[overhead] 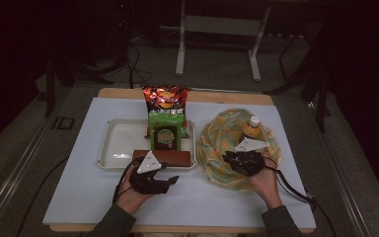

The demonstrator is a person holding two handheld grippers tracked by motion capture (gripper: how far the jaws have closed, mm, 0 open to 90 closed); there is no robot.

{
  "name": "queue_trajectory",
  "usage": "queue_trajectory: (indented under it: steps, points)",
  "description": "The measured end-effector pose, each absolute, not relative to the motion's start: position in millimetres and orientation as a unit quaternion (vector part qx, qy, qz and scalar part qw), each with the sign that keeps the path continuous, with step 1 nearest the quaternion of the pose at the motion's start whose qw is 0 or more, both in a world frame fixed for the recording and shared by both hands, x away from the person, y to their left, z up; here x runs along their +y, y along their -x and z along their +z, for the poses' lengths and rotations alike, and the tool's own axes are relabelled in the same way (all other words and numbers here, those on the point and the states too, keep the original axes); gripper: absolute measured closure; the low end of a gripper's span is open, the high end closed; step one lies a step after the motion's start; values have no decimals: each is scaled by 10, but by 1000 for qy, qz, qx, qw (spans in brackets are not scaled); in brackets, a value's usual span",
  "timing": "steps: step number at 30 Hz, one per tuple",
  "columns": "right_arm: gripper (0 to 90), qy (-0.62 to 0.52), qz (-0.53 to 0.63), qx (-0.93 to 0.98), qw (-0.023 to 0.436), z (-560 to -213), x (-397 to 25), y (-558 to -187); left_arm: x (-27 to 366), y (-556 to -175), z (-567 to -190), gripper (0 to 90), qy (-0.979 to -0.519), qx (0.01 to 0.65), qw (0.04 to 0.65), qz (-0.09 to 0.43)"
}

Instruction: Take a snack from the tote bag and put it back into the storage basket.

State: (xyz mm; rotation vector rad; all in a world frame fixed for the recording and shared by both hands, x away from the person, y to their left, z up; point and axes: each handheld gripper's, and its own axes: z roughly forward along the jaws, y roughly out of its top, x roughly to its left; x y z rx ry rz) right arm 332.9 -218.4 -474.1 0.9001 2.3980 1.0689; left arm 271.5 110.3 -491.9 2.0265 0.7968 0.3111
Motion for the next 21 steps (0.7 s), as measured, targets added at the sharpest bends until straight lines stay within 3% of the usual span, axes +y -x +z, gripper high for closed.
queue_trajectory:
  steps: [21]
  points:
    - [765,-328,388,843,178,-4783,-2246,-3276,740,-2906,-4660,359,-824,293,464,141]
